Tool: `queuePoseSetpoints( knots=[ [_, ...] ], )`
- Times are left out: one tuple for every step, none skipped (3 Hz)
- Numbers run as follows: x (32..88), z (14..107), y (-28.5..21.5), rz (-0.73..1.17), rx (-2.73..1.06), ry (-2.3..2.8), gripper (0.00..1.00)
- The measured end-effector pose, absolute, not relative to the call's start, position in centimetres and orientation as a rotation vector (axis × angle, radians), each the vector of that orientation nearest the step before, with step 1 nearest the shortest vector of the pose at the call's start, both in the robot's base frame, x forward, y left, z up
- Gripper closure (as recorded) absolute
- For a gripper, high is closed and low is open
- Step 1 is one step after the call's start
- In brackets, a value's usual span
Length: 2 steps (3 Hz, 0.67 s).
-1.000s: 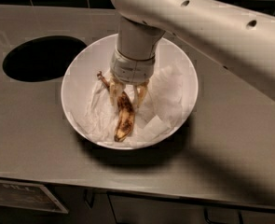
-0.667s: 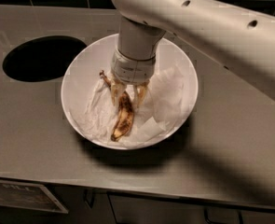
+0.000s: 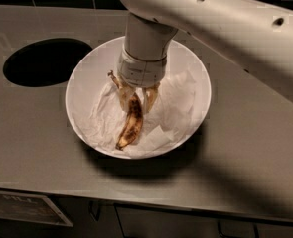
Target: Pick banana from white bowl
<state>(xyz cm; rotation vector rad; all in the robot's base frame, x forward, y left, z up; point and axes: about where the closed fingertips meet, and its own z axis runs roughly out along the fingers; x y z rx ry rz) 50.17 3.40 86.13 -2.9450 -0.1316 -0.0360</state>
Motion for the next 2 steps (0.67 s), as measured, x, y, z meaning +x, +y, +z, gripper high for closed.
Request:
queuePoseSetpoints(
  knots=[
    [49.2, 88.4, 3.6, -0.099, -2.953, -0.154, 1.00],
    [48.4, 90.8, 4.0, -0.159, -2.966, -0.182, 1.00]
  ],
)
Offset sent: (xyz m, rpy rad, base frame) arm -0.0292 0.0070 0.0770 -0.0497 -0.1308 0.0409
